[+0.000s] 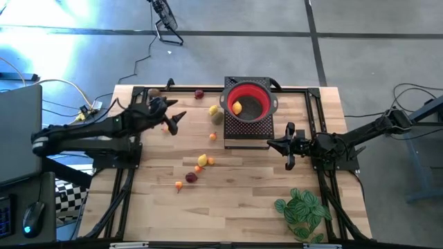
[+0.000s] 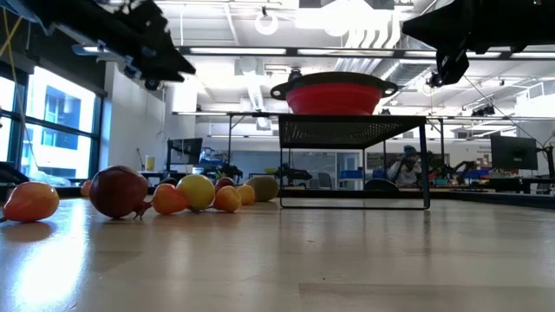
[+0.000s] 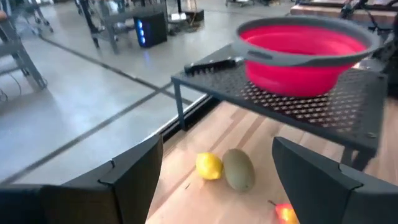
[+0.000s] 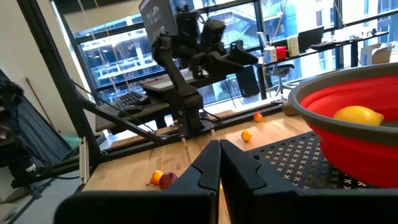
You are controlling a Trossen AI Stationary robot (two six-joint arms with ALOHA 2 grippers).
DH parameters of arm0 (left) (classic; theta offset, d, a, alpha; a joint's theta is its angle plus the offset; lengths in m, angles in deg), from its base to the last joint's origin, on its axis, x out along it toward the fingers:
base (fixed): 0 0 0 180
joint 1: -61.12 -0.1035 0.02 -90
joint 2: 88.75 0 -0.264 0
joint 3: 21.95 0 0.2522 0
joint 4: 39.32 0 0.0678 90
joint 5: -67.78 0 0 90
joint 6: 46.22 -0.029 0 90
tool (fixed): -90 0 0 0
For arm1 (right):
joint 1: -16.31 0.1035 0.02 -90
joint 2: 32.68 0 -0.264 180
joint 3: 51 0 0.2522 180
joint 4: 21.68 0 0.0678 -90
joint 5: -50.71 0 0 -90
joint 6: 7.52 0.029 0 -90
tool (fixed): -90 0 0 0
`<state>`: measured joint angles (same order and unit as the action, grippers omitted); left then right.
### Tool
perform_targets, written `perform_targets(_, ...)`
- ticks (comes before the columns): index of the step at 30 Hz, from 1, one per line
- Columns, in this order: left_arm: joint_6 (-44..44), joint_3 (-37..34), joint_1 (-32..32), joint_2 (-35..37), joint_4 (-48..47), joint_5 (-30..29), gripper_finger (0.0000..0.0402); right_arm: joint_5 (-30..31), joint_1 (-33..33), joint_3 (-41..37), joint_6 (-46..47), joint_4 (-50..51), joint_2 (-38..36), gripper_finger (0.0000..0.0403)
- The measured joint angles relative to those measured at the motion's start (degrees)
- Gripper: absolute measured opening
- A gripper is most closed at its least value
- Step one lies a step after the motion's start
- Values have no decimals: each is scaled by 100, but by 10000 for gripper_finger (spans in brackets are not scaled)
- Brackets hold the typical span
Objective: Pick & Place Fruit
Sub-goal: Put the top red pomegranate into the red strainer bowl on the shelf
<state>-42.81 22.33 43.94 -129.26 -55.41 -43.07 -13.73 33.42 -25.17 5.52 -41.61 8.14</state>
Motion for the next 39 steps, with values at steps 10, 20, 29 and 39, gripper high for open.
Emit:
perform_targets(10, 160, -2, -1223, -1130, 605, 399, 296, 0, 0, 0, -84, 0, 0, 2)
perform_targets(20, 504, 742, -1974, -2089, 297, 1342, 296, 0, 1, 0, -86, 0, 0, 2)
perform_targets(29, 467, 2093, -2309, -3269, -652, 1668, 296, 3, 0, 0, -81, 0, 0, 2)
perform_targets(39, 926, 2511, -2865, -4344, -843, 2228, 296, 0, 1, 2, -70, 0, 0, 2)
